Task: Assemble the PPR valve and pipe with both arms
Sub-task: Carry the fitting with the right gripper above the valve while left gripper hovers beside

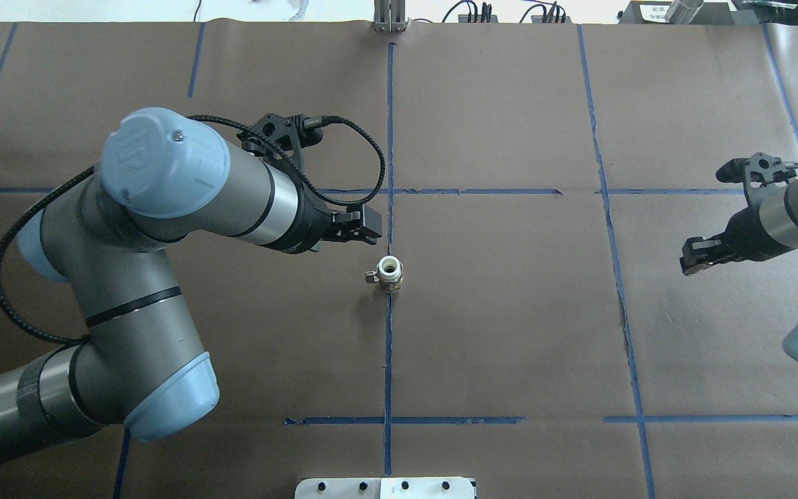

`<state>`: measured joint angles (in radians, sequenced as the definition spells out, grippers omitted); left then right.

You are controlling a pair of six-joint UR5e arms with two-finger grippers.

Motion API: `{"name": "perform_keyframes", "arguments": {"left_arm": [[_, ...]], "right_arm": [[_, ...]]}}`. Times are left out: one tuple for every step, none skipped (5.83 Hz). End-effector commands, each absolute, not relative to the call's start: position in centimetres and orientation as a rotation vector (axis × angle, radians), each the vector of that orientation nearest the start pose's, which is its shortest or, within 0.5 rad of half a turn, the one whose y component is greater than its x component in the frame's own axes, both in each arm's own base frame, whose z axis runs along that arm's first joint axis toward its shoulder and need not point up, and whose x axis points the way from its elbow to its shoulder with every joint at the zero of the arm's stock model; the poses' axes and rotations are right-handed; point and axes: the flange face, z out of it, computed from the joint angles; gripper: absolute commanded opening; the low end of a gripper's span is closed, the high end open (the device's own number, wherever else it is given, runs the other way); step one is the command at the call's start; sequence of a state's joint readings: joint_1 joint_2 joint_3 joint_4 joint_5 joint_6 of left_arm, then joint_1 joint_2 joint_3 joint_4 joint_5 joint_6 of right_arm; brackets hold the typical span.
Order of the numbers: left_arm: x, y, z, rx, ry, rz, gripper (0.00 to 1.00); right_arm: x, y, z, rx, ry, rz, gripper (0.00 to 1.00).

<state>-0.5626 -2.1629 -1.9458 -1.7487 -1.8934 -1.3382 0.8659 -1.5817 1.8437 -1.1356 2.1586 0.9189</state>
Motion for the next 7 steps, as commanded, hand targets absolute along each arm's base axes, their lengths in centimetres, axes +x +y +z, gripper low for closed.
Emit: {"name": "perform_keyframes", "arguments": {"left_arm": [[40.3,-38.3,16.2,0.185,1.16,-0.114,0.87],[39.4,-37.7,17.7,0.176,1.145,-0.117,0.87],[39.1,-37.4,18.9,0.167,1.128,-0.122,0.87],[39.1,-37.5,19.2,0.165,1.122,-0.125,0.87],[38.5,-37.2,20.5,0.157,1.105,-0.129,0.87],[38.1,-36.9,20.6,0.157,1.106,-0.129,0.88],[38.0,-36.9,20.7,0.156,1.105,-0.13,0.89]], "right_arm": [[-36.0,-43.4,34.1,-0.031,-1.073,0.172,0.0],[-40.9,-42.4,26.9,-0.09,-1.133,0.262,0.0],[-43.7,-42.4,20.9,-0.083,-1.111,0.302,0.0],[-46.1,-41.2,17.5,-0.093,-1.098,0.344,0.0],[-47.2,-40.3,16.7,-0.094,-1.102,0.378,0.0],[-49.5,-39.1,16.3,-0.059,-1.091,0.394,0.0],[-51.8,-39.4,15.7,-0.061,-1.076,0.405,0.0]]}}
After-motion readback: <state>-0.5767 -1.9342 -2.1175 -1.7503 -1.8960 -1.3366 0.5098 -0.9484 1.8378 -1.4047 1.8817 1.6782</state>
